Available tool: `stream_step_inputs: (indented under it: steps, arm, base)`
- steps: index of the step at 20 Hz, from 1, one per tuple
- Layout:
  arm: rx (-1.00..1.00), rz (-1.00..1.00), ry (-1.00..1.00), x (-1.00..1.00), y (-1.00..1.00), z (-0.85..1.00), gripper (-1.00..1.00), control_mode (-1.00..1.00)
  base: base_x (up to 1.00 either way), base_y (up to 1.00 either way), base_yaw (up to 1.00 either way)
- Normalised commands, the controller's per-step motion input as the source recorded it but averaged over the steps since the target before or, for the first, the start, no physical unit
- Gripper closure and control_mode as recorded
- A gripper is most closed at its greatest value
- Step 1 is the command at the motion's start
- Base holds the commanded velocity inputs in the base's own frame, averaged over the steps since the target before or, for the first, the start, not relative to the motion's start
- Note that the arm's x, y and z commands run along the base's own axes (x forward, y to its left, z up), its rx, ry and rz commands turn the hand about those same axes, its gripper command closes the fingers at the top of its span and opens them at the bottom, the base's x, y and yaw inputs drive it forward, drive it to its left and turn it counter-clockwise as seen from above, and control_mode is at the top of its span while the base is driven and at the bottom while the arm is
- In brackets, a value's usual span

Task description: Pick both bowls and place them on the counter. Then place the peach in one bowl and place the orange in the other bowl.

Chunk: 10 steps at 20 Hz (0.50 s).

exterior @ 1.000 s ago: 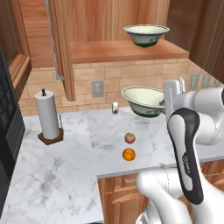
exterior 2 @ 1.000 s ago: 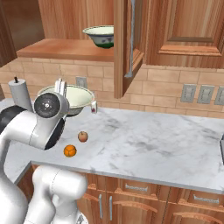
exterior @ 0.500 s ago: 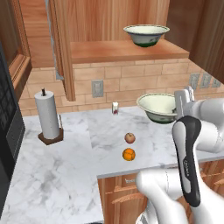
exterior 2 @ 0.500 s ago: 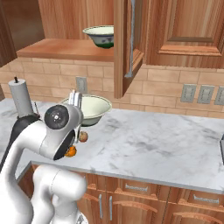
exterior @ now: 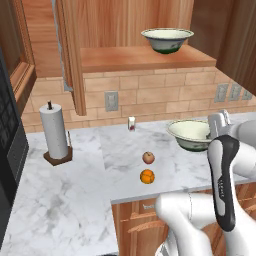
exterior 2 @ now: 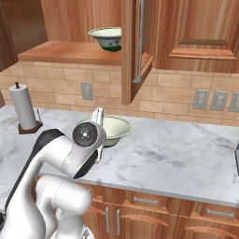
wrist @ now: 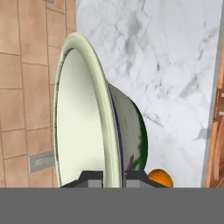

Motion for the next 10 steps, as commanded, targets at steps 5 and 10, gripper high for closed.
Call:
stream_step_inputs:
  steps: [5,10]
  arm:
    - [0.0,0.0,0.01,0.2,-0.25,-0.48,1.0,-1.0]
    - [0.0,0.0,0.0,0.27,-0.16,-0.43,1.0,-1.0]
  base:
    - [0.0,0.0,0.0]
    - [0.0,0.0,0.0]
